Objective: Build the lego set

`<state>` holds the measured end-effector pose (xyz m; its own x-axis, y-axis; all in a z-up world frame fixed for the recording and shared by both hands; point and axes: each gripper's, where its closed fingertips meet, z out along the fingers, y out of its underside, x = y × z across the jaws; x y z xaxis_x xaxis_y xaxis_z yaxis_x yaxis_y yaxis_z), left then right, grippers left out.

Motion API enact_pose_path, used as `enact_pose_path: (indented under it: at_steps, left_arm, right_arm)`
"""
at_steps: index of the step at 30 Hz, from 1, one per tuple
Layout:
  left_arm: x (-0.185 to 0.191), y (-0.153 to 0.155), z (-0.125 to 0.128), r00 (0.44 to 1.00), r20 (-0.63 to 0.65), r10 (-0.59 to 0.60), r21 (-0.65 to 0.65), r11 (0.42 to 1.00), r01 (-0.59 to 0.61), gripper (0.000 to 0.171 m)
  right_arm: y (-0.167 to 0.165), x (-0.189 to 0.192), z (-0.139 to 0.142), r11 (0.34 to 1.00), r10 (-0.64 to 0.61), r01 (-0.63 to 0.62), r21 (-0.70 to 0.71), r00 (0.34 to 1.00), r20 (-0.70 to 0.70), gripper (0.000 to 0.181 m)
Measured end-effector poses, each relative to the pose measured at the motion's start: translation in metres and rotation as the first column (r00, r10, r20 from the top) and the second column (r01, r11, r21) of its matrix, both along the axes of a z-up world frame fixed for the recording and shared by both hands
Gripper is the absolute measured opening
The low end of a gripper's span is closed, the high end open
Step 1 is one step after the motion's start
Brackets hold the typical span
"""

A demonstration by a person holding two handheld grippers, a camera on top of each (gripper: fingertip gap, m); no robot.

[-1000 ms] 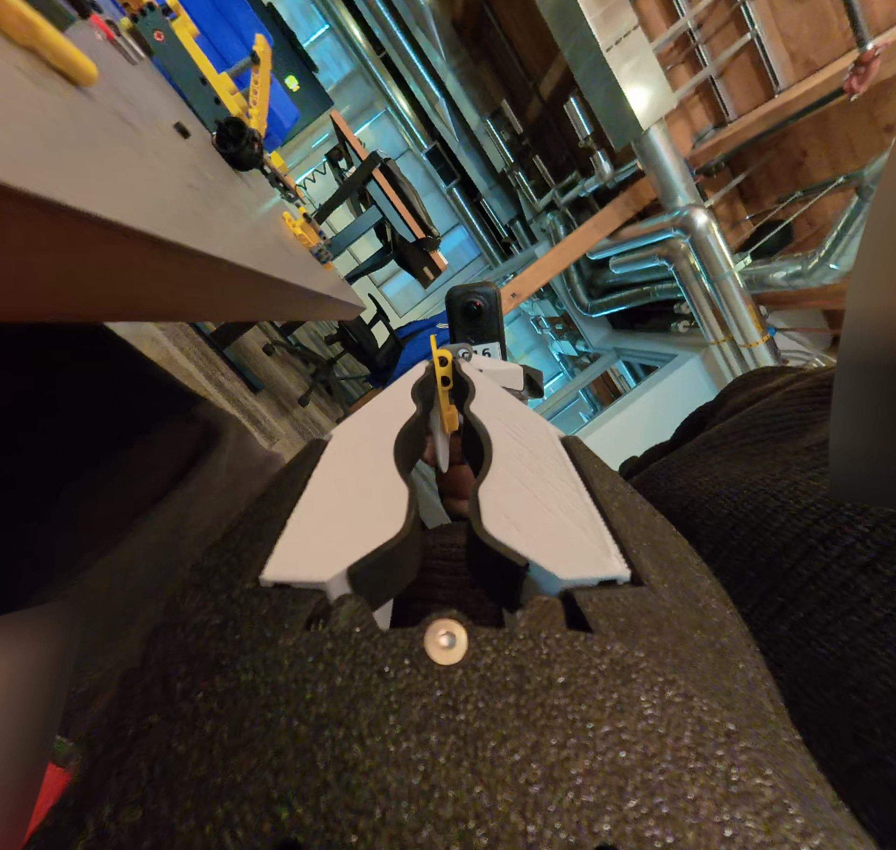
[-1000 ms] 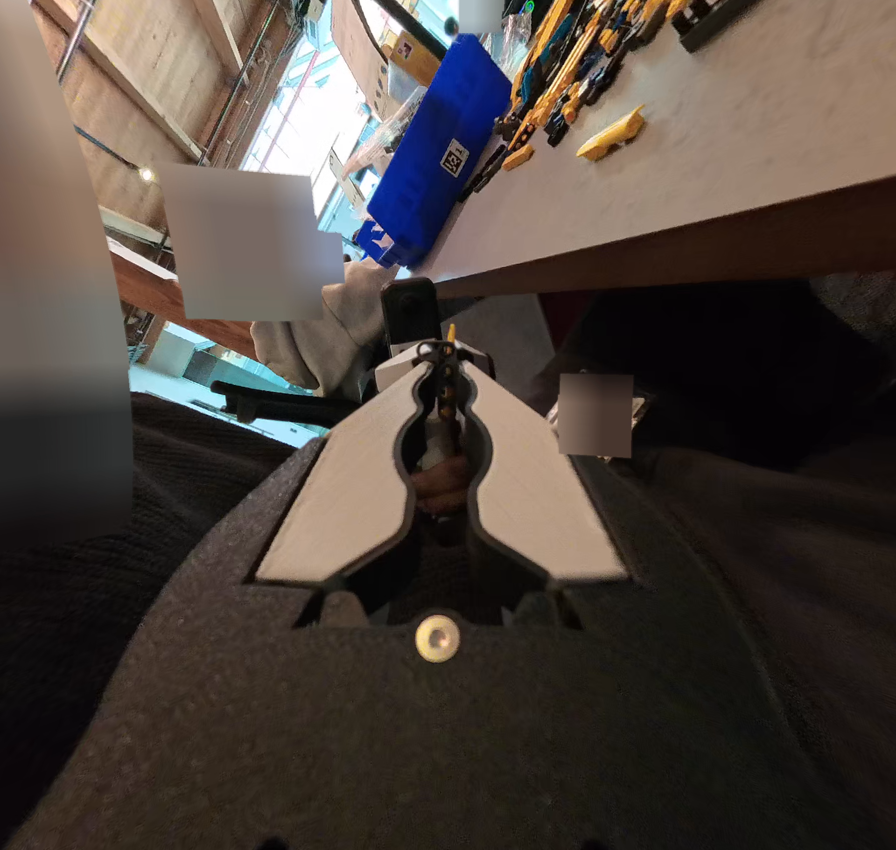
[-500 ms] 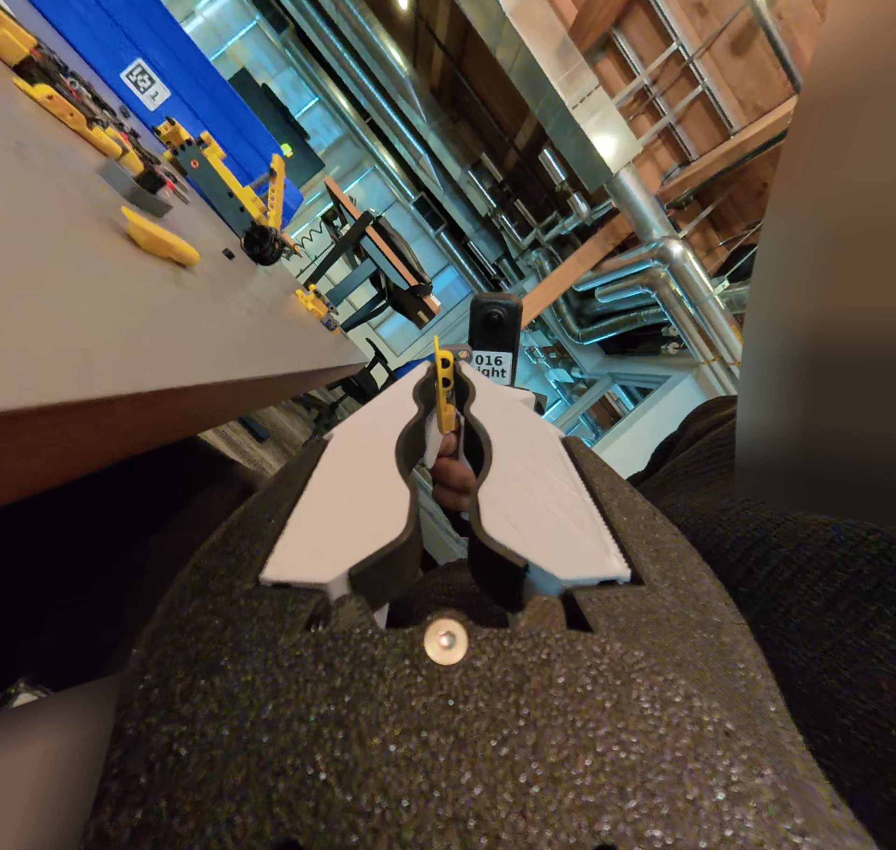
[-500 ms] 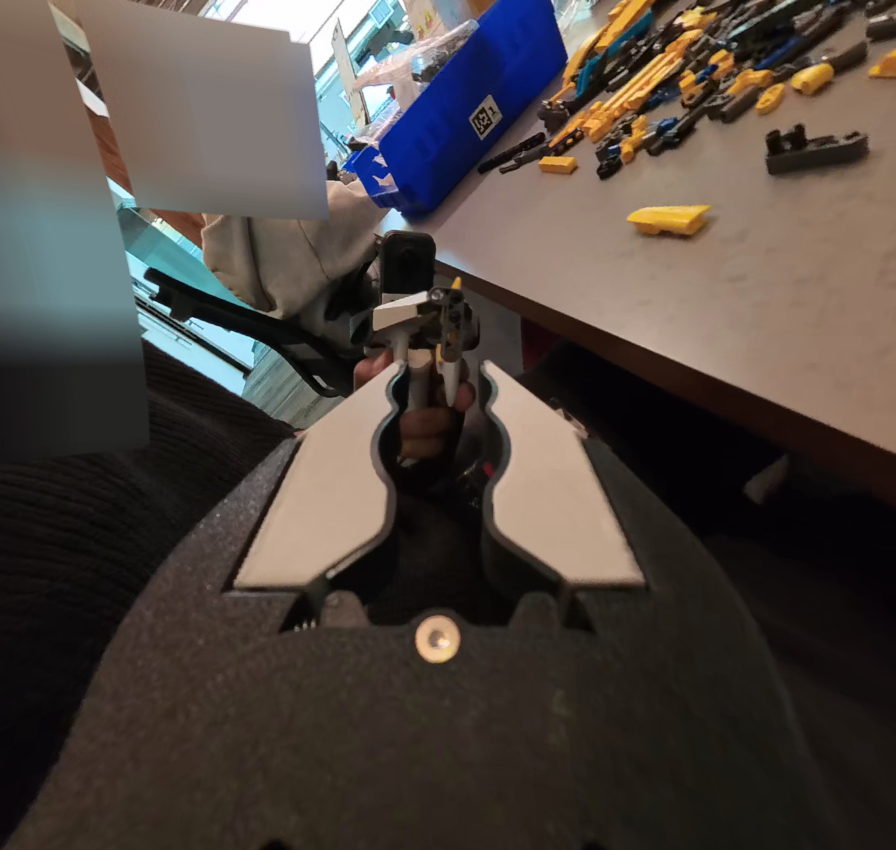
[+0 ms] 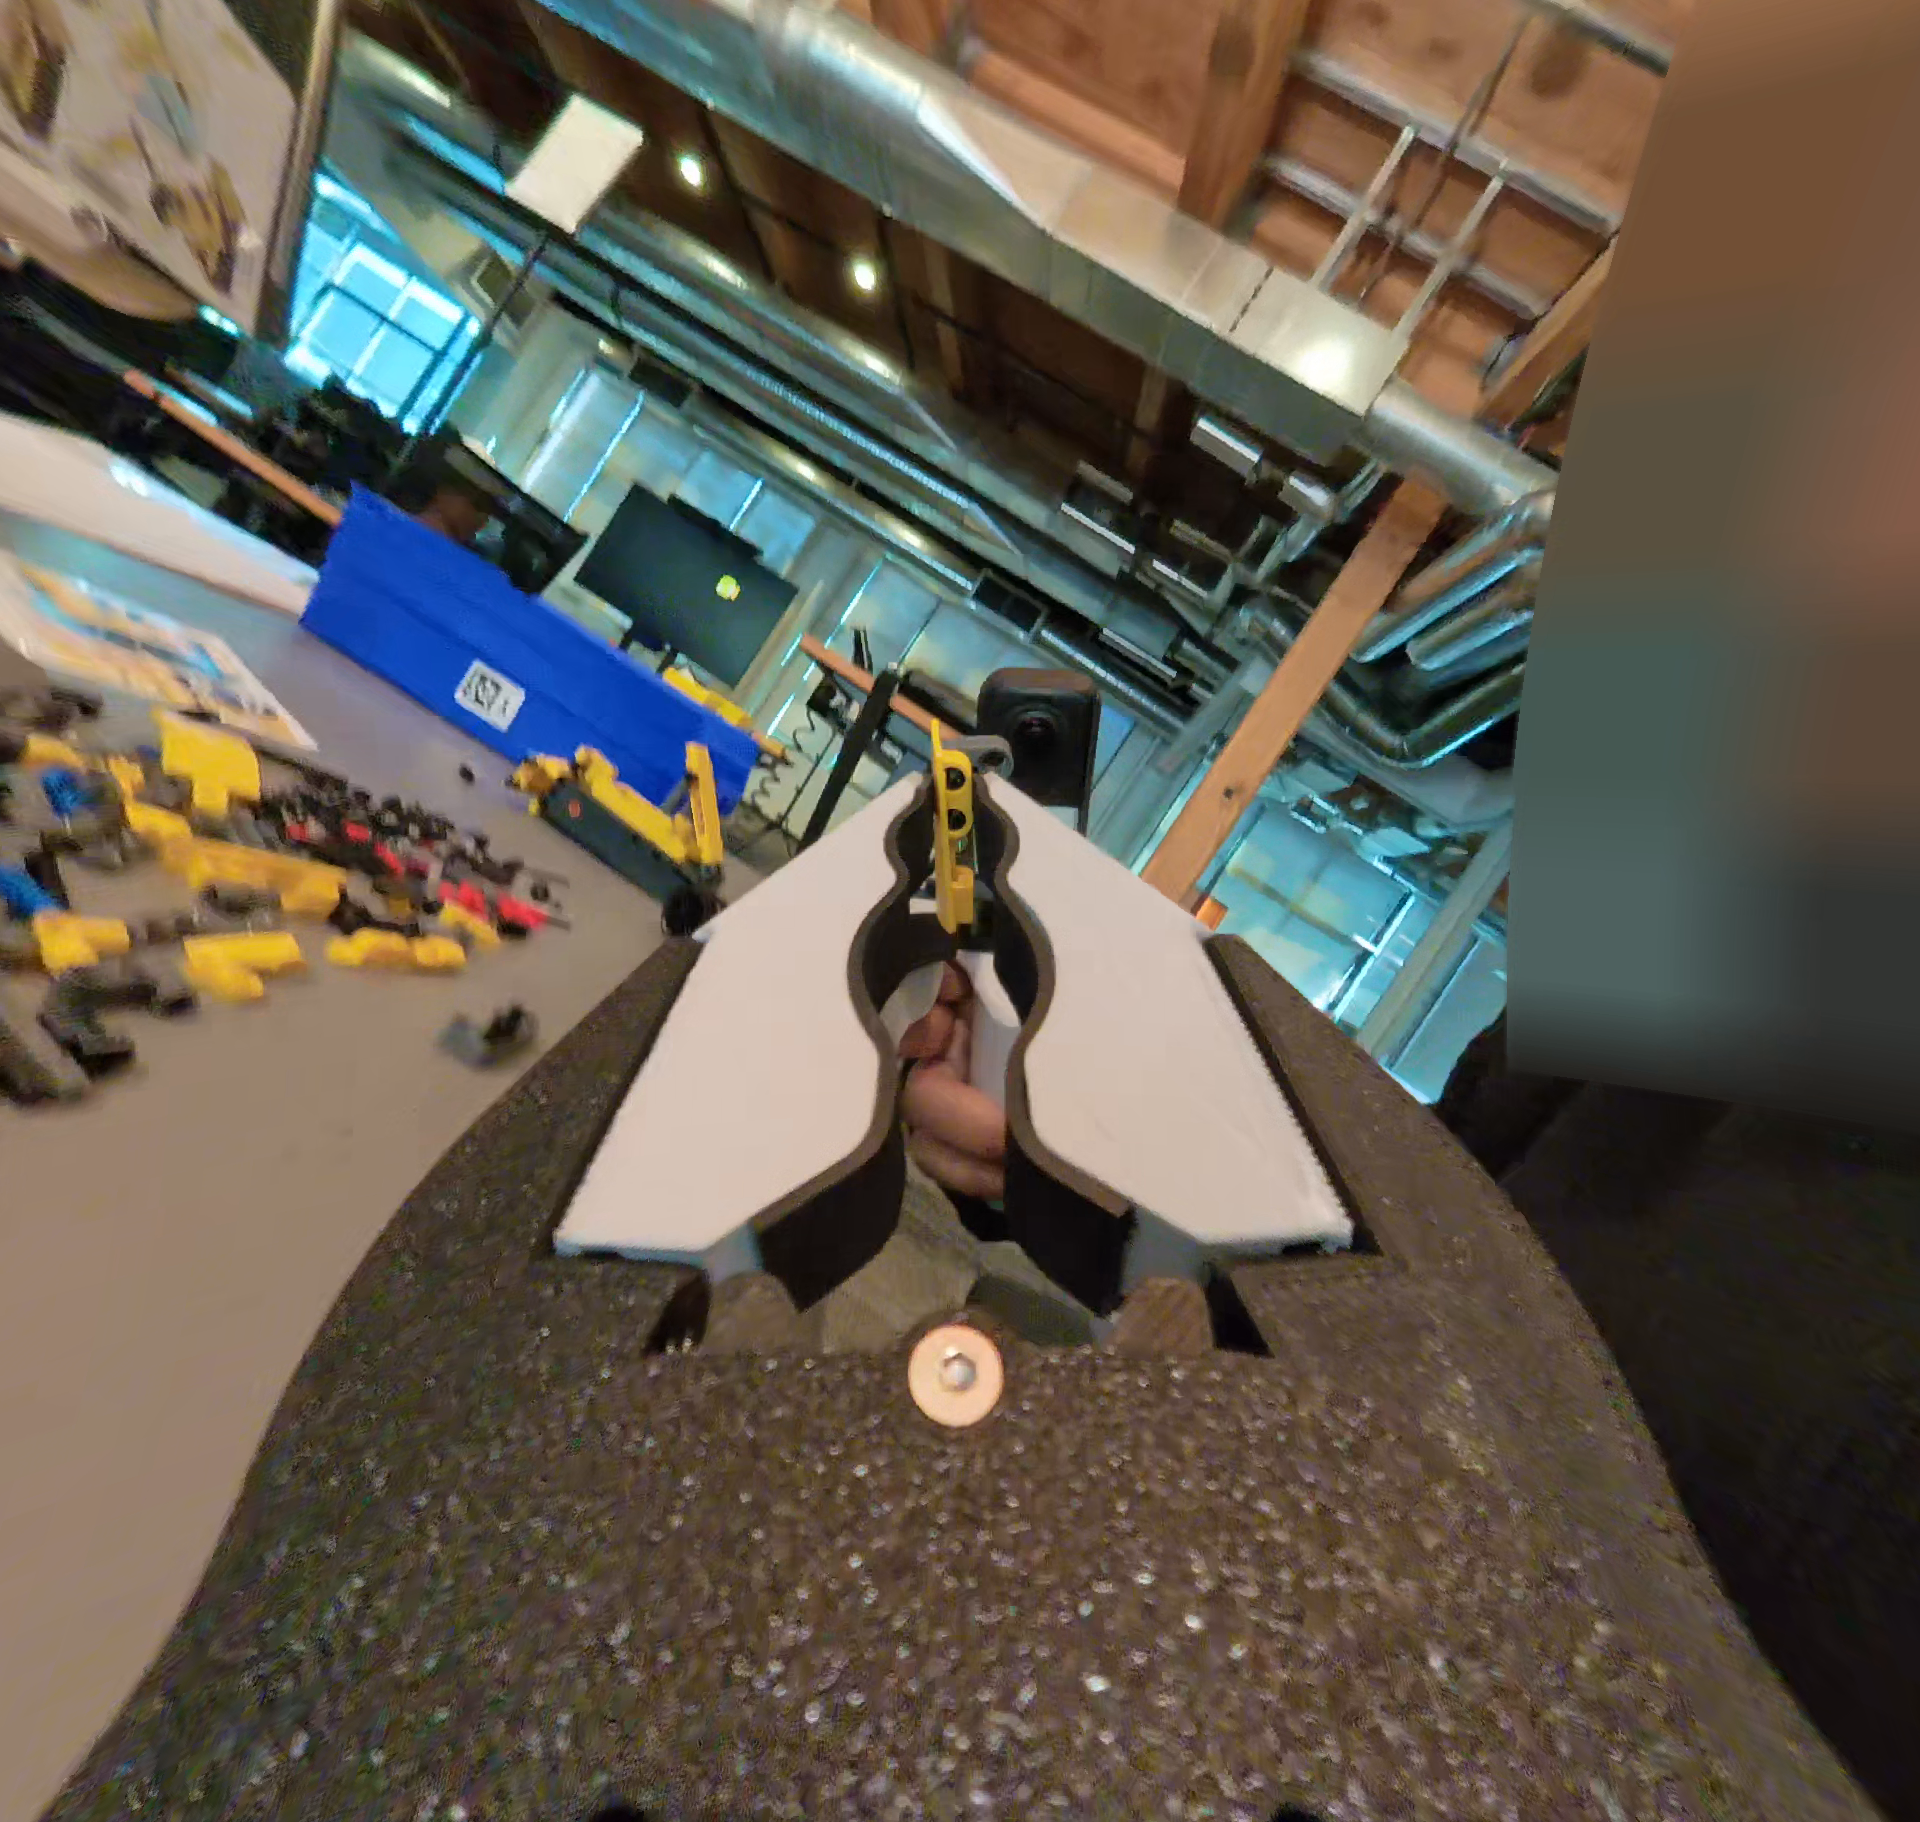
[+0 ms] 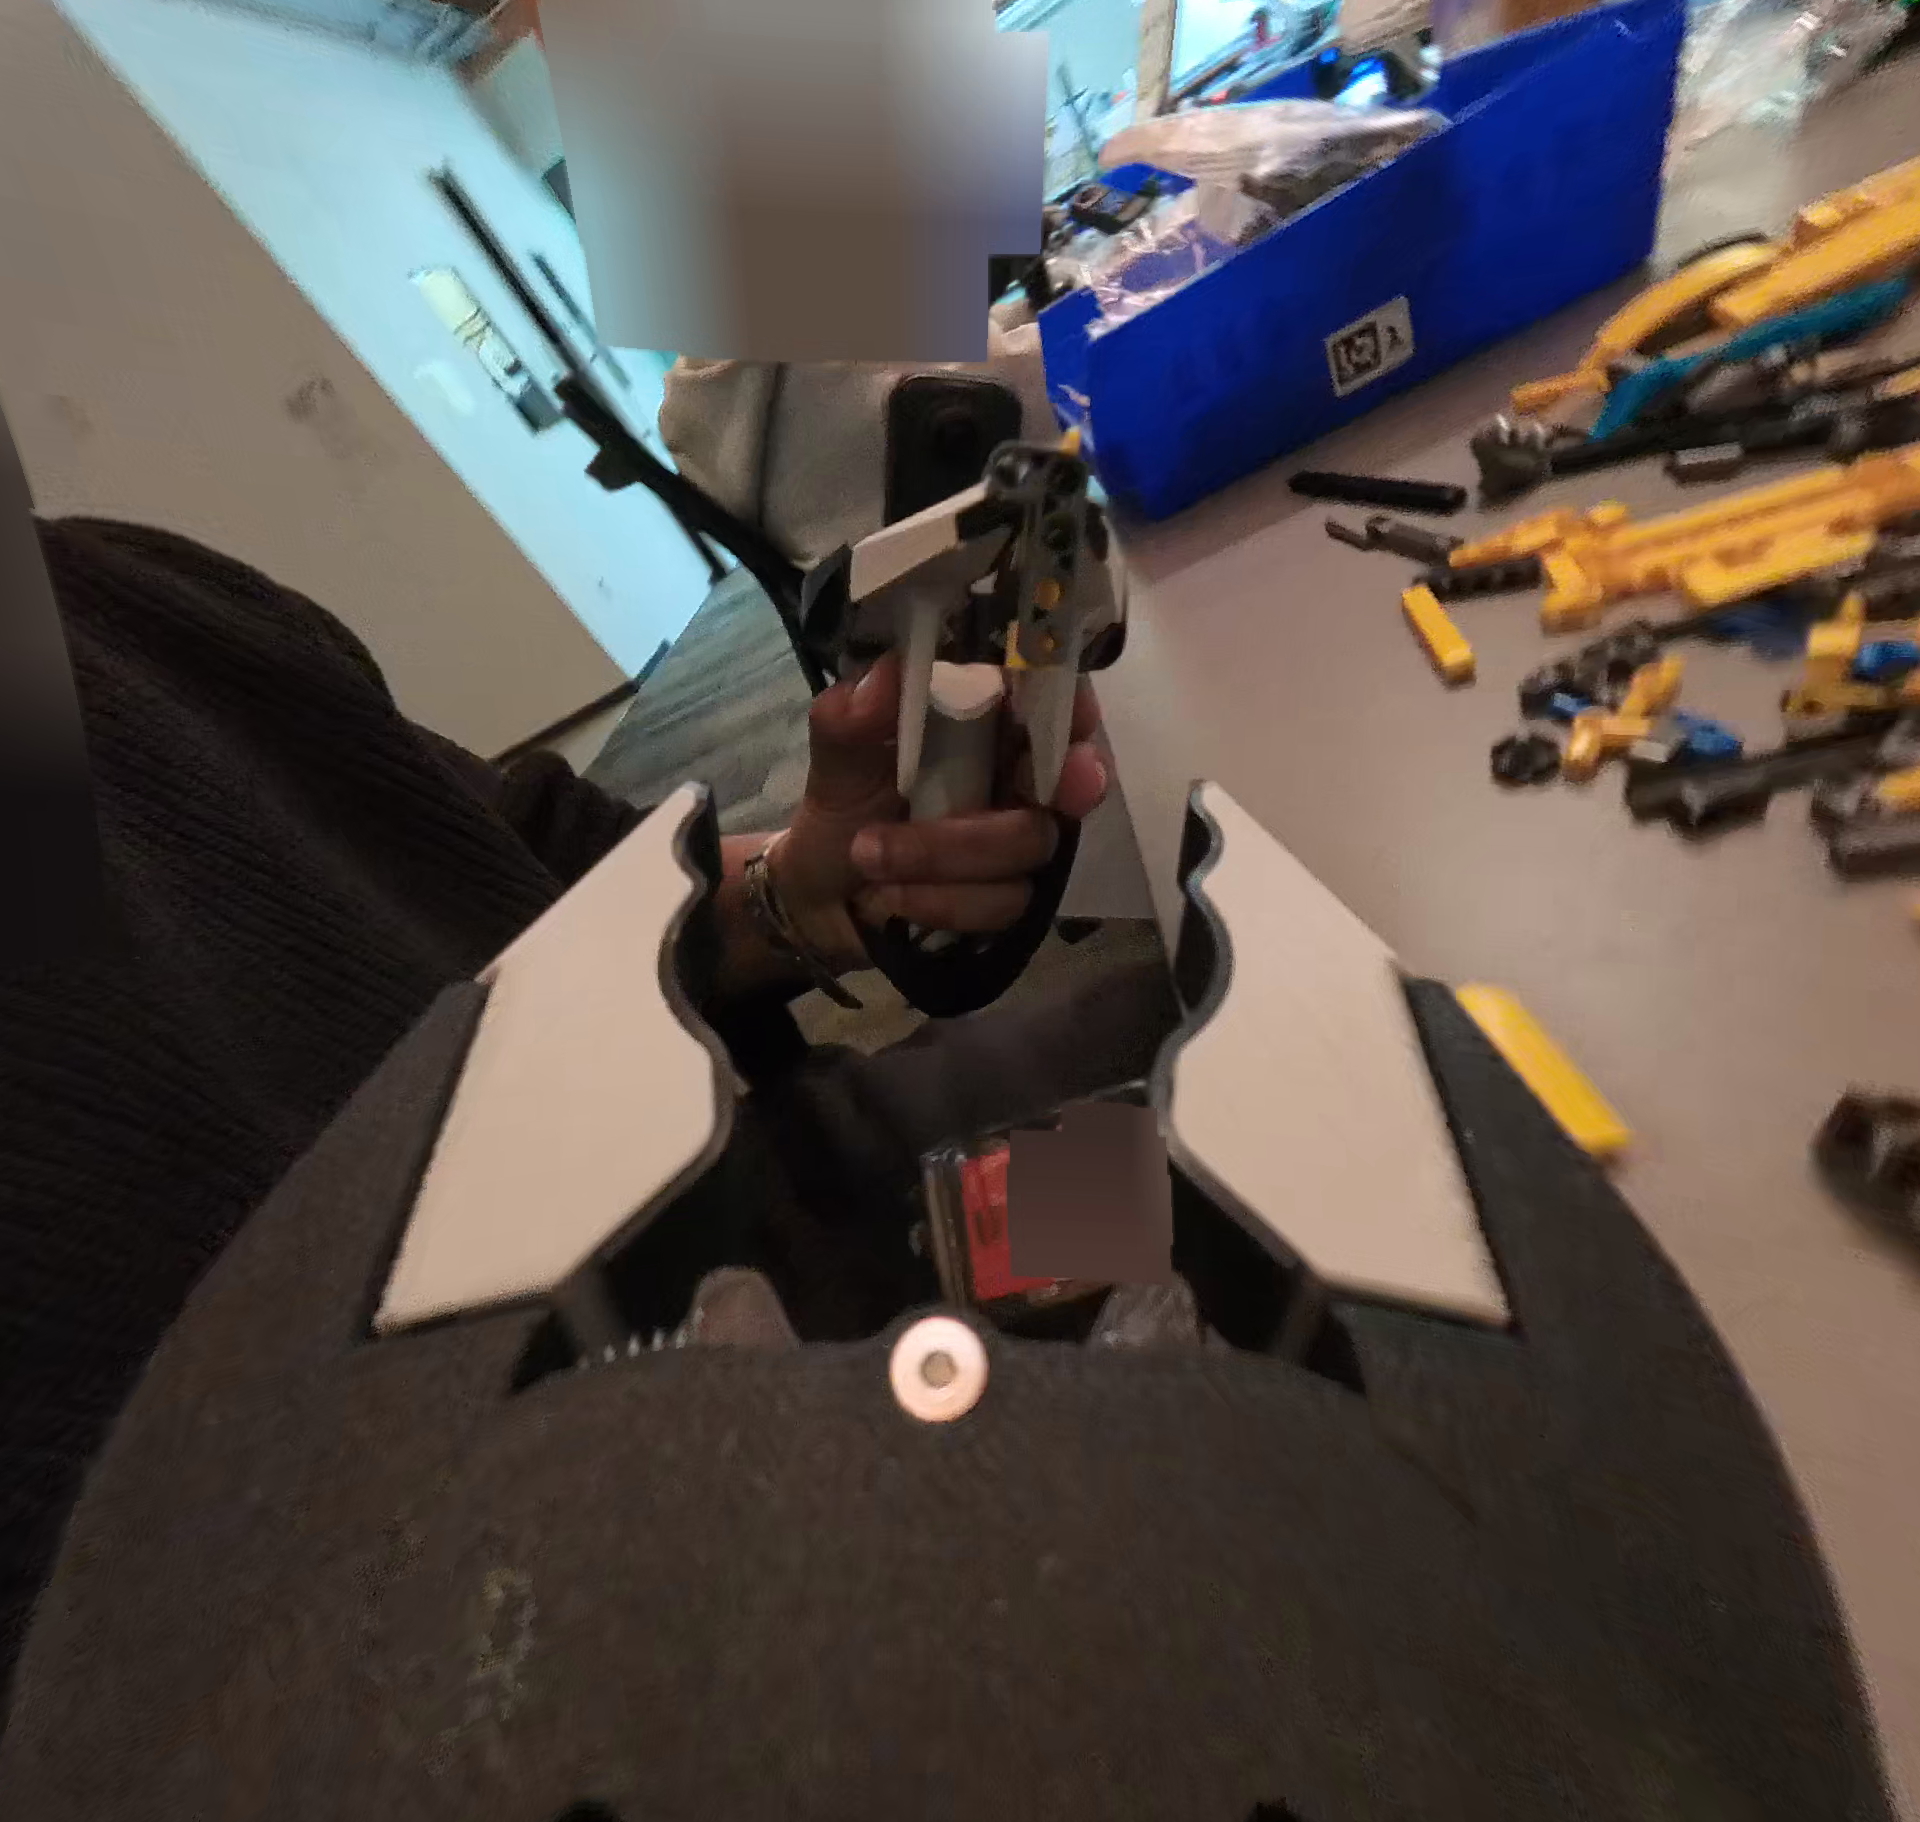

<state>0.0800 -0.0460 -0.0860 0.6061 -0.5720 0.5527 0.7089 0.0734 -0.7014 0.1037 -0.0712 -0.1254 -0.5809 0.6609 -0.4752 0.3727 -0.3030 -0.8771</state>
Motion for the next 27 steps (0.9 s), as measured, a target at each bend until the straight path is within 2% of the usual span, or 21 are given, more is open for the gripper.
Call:
enact_pose_path:
  at_steps: [3, 5, 7, 10, 11, 13, 16, 17, 19, 23, 27]
  left_arm:
    - [-0.013, 0.009, 0.023, 1.000, -0.006, 0.009, 0.070, 0.998, -0.009, 0.006]
    - [-0.015, 0.016, 0.031, 0.998, -0.053, 0.017, 0.104, 0.995, -0.011, 0.006]
    - [-0.014, 0.022, 0.036, 0.996, -0.090, 0.010, 0.132, 0.991, 0.002, 0.006]
    - [-0.008, 0.030, 0.039, 0.991, -0.130, -0.025, 0.151, 0.988, 0.044, 0.007]
    - [-0.007, 0.033, 0.038, 0.990, -0.137, -0.029, 0.149, 0.988, 0.049, 0.006]
    - [-0.006, 0.040, 0.036, 0.990, -0.140, -0.023, 0.139, 0.989, 0.043, 0.006]
    - [-0.003, 0.044, 0.034, 0.990, -0.140, -0.025, 0.139, 0.989, 0.045, 0.006]
    - [-0.001, 0.045, 0.033, 0.989, -0.148, -0.024, 0.135, 0.990, 0.044, 0.006]
    - [0.003, 0.046, 0.028, 0.985, -0.172, -0.022, 0.124, 0.991, 0.044, 0.006]
    - [0.006, 0.048, 0.025, 0.981, -0.190, -0.036, 0.119, 0.991, 0.059, 0.006]
    - [0.010, 0.054, 0.021, 0.979, -0.197, -0.050, 0.111, 0.991, 0.073, 0.007]
  right_arm:
    - [0.009, -0.016, 0.018, 0.995, 0.096, -0.096, -0.033, 0.995, -0.030, 0.089]
    - [0.020, -0.024, 0.030, 0.975, 0.155, -0.160, -0.155, 0.987, -0.040, 0.089]
    - [0.031, -0.026, 0.044, 0.926, 0.215, -0.224, -0.304, 0.975, -0.063, 0.089]
    - [0.050, -0.028, 0.053, 0.861, 0.224, -0.239, -0.449, 0.971, -0.087, 0.082]
    - [0.054, -0.031, 0.051, 0.857, 0.210, -0.224, -0.465, 0.974, -0.082, 0.075]
    - [0.059, -0.033, 0.045, 0.847, 0.196, -0.208, -0.489, 0.978, -0.075, 0.073]
    - [0.056, -0.029, 0.046, 0.782, 0.249, -0.256, -0.568, 0.964, -0.092, 0.065]
    - [0.053, -0.027, 0.045, 0.764, 0.274, -0.270, -0.585, 0.958, -0.085, 0.067]
    - [0.047, -0.023, 0.043, 0.744, 0.315, -0.300, -0.597, 0.945, -0.081, 0.061]
    - [0.051, -0.015, 0.046, 0.725, 0.325, -0.329, -0.606, 0.938, -0.121, 0.037]
    - [0.054, -0.010, 0.043, 0.753, 0.298, -0.310, -0.580, 0.947, -0.120, 0.013]
